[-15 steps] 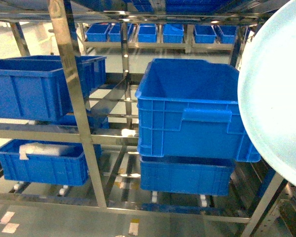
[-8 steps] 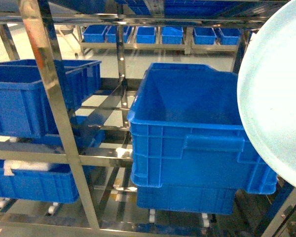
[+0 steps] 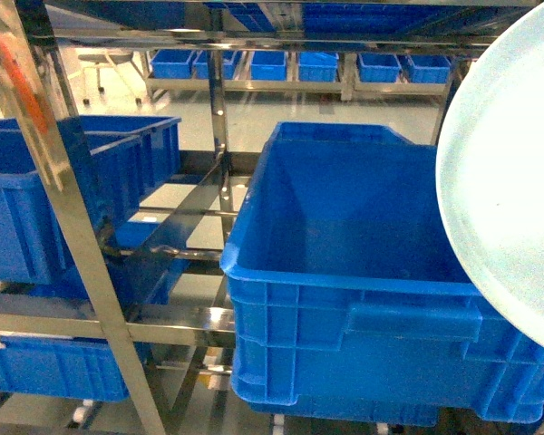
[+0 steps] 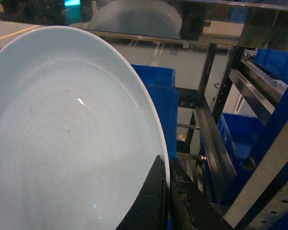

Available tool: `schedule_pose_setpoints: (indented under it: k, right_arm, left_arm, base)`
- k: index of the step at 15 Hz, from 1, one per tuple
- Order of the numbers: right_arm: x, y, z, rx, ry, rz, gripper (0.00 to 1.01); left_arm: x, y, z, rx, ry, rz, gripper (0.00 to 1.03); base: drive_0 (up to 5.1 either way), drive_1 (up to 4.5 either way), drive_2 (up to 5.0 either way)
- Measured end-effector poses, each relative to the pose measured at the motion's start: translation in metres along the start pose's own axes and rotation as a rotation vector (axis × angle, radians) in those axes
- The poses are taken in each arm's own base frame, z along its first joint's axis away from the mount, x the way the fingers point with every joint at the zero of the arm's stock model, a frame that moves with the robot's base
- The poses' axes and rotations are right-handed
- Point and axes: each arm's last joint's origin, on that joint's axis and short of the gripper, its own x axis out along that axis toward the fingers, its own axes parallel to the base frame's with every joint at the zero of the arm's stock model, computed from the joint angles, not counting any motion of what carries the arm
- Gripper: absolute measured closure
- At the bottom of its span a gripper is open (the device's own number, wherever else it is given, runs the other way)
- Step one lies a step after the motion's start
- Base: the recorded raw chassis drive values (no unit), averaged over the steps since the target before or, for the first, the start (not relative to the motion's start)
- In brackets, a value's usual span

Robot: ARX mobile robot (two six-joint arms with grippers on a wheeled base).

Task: Place blue tray on left shelf second layer neatly

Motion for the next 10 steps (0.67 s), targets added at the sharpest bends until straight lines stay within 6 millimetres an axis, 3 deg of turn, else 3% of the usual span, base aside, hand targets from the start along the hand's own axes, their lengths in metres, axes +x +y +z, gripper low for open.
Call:
schedule_pose_setpoints:
  k: [4, 6, 10]
  right_arm:
    - [-0.0004, 0.0000, 0.0005, 0.000, -0.004, 0.000, 0.99]
    - [-0.0006, 0.0000, 0.0006, 0.000, -0.005, 0.000, 0.99]
    - [-0.0002, 0.0000, 0.0001, 0.000, -0.001, 0.000, 0.99]
  left_arm:
    - [0.0000, 0.0000, 0.0004, 0.000, -0.004, 0.000, 0.05]
    - [0.0000, 0.0000, 0.0003, 0.000, -0.003, 0.000, 0.05]
    - [0.0000, 0.0000, 0.0002, 0.000, -0.002, -0.001, 0.05]
  base:
    - [0.0, 1.59, -1.6]
    - [0.0, 4.15, -4.1]
    - [0.0, 0.00, 0.0]
